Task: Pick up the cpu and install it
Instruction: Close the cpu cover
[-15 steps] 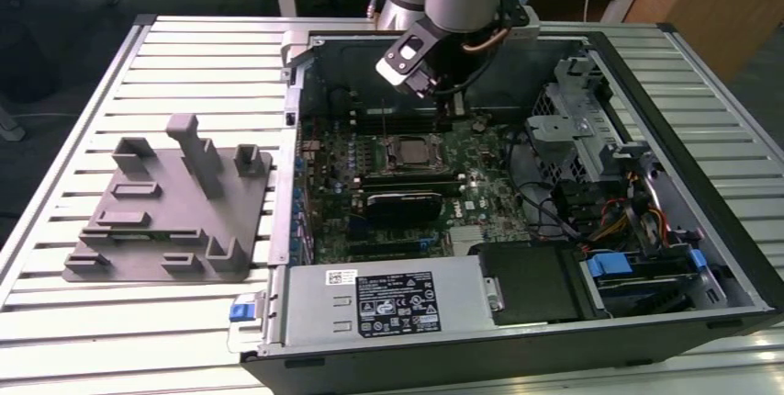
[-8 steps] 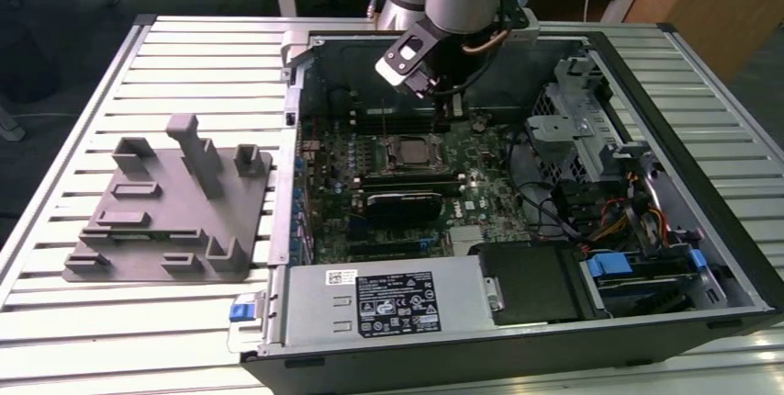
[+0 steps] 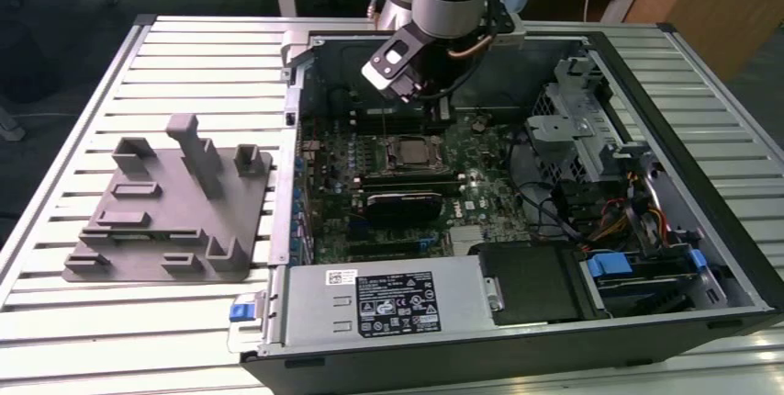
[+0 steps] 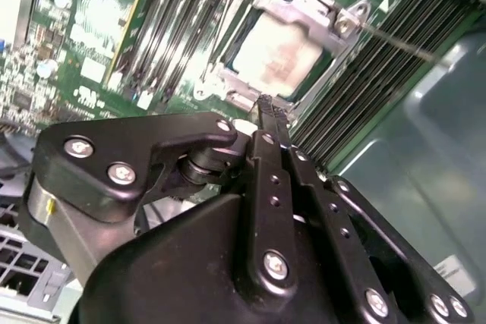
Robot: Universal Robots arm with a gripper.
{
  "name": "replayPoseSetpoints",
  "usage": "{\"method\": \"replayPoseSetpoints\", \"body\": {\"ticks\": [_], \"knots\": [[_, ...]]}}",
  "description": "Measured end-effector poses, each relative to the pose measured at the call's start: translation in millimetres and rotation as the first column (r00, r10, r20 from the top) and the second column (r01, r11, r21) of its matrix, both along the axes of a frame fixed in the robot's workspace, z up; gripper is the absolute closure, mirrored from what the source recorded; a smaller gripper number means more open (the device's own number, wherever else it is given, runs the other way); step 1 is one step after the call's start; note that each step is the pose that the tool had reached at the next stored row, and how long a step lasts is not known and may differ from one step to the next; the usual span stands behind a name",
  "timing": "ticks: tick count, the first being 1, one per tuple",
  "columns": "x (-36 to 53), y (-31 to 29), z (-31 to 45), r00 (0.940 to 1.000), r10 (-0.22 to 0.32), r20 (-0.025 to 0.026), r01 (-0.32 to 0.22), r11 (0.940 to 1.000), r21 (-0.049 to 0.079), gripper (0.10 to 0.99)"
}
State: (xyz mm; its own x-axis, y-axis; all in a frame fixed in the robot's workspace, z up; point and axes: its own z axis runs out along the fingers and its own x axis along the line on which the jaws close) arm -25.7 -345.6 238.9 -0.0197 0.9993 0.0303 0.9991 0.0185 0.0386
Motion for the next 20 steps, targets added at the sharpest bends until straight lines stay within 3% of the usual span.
{"method": "replayPoseSetpoints", "body": {"ticks": [12, 20], "knots": [[-19.7, 0.0, -15.2, 0.9999, -0.014, 0.0, 0.014, 0.9999, 0.0, 0.98], [-22.3, -0.1, -19.3, 0.9999, -0.016, -0.0001, 0.016, 0.9999, 0.0, 0.98]]}}
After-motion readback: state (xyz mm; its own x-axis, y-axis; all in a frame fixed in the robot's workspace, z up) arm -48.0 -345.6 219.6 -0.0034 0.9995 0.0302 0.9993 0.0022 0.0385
